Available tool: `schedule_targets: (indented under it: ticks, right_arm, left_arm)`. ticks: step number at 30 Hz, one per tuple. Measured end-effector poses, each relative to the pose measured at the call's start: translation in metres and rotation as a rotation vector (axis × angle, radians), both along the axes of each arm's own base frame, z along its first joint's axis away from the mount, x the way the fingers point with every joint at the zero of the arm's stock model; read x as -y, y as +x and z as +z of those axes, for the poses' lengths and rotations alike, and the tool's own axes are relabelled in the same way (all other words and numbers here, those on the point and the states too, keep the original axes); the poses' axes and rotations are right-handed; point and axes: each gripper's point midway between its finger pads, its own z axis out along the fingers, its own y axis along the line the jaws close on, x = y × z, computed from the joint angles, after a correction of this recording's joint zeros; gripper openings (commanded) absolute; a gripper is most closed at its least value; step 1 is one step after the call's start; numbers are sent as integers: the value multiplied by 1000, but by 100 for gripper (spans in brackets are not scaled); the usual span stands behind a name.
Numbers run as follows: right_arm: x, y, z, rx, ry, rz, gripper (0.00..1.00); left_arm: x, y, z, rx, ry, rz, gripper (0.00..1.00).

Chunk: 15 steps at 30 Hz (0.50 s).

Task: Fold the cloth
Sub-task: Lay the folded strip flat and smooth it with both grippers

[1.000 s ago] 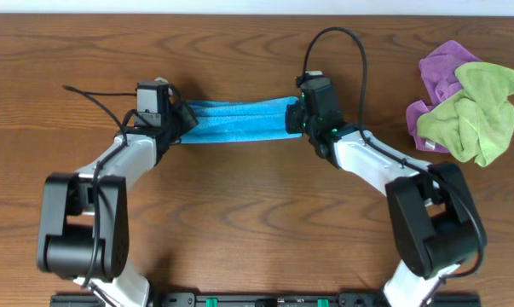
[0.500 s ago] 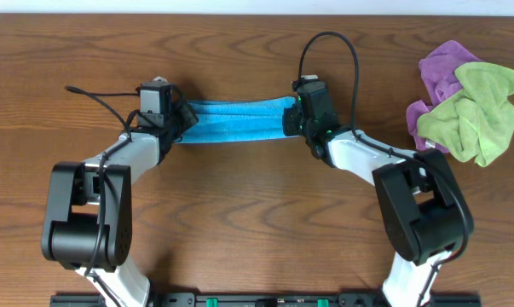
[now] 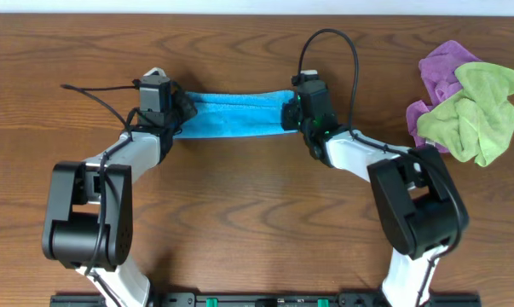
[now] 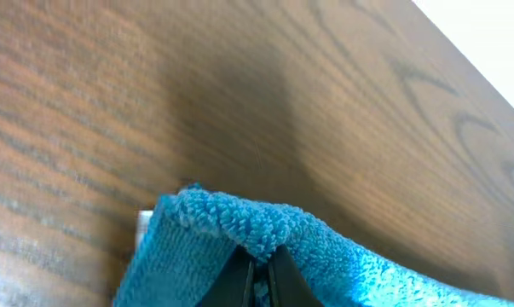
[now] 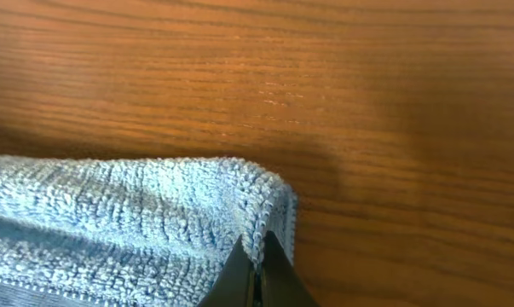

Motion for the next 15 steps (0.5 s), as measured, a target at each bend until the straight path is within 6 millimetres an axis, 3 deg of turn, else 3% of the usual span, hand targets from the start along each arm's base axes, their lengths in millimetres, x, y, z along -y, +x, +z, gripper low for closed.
schedule_targets:
  ticks: [5, 6, 8, 10, 13, 15]
  right_arm:
    - [0, -1, -14, -18, -5, 3, 3]
    - [0, -1, -16, -22, -7, 2, 13]
    - [3, -1, -19, -23, -22, -8, 29]
    - [9, 1, -19, -18, -37, -29, 45]
    - [14, 3, -19, -12, -56, -43, 59]
    - [15, 0, -22, -25, -66, -43, 68]
  left_arm:
    - [-1, 3, -10, -2, 9, 8, 8]
    - [-1, 3, -12, -4, 10, 9, 11]
    - [-5, 3, -19, -15, 23, 24, 29]
    - [-13, 3, -22, -20, 43, 51, 59]
    - [-21, 5, -21, -12, 57, 80, 96]
    - [-23, 6, -20, -12, 61, 90, 95]
